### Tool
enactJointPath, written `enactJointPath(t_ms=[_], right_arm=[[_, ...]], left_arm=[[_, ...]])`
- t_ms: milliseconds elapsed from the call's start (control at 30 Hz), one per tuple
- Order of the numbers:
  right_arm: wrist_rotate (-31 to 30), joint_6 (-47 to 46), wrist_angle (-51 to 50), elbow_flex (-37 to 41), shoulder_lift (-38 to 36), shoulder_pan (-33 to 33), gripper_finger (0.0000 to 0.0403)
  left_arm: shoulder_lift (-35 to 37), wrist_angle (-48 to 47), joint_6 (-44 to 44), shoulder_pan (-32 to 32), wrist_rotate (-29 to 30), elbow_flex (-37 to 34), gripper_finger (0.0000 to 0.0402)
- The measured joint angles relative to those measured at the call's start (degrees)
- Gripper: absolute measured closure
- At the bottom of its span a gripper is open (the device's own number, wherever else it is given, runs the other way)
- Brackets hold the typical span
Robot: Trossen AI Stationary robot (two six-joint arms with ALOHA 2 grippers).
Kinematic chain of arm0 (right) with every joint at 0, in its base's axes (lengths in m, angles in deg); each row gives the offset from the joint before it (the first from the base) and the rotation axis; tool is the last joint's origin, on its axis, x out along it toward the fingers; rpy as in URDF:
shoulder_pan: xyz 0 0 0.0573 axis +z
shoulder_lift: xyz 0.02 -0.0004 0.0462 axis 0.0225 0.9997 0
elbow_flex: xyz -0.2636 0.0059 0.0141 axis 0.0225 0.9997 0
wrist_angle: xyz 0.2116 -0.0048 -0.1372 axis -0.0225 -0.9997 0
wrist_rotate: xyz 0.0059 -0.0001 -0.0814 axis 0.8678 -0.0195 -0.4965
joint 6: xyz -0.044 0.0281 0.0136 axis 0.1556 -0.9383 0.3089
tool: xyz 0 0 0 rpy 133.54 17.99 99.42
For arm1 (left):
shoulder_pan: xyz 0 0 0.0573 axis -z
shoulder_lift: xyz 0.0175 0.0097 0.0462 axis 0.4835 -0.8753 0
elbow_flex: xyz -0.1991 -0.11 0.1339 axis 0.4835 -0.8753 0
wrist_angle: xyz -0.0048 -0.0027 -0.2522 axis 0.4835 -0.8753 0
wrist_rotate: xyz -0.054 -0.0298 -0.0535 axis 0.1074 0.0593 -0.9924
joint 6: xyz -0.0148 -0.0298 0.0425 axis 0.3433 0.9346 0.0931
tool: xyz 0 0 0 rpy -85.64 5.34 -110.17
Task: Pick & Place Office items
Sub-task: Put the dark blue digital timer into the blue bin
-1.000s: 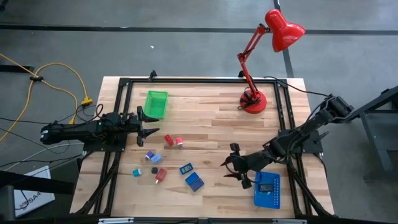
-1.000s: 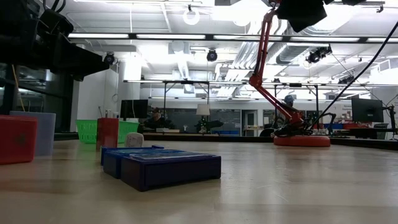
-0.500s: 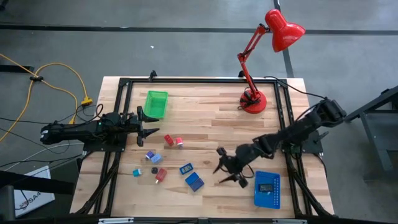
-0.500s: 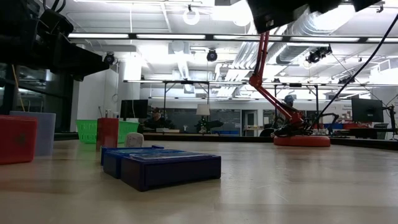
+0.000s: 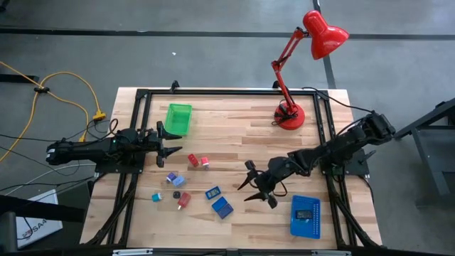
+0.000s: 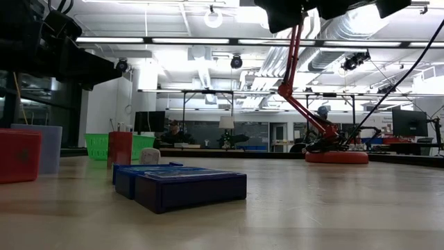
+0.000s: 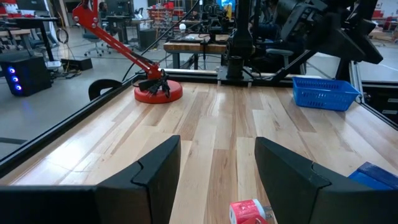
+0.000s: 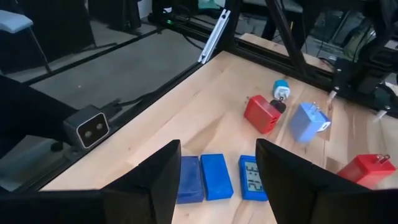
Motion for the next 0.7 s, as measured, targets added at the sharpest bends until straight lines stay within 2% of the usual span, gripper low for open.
enactJointPath(t_ms=[200, 400, 700], right_arm=[[1.0, 0.24, 2.18, 0.02, 5.07, 0.09, 0.0209], [6.89, 0.12, 13.89, -0.01, 12.52, -0.8, 0.0209], [7.31, -0.35, 20.93, 0.0, 19.12, -1.53, 0.0209]], left_arm=[[0.0, -0.01, 0.0, 0.0, 0.0, 0.0, 0.0202], [-0.02, 0.13, 0.0, 0.0, 0.0, 0.0, 0.0202], [-0.02, 0.17, 0.0, 0.0, 0.0, 0.0, 0.0202]])
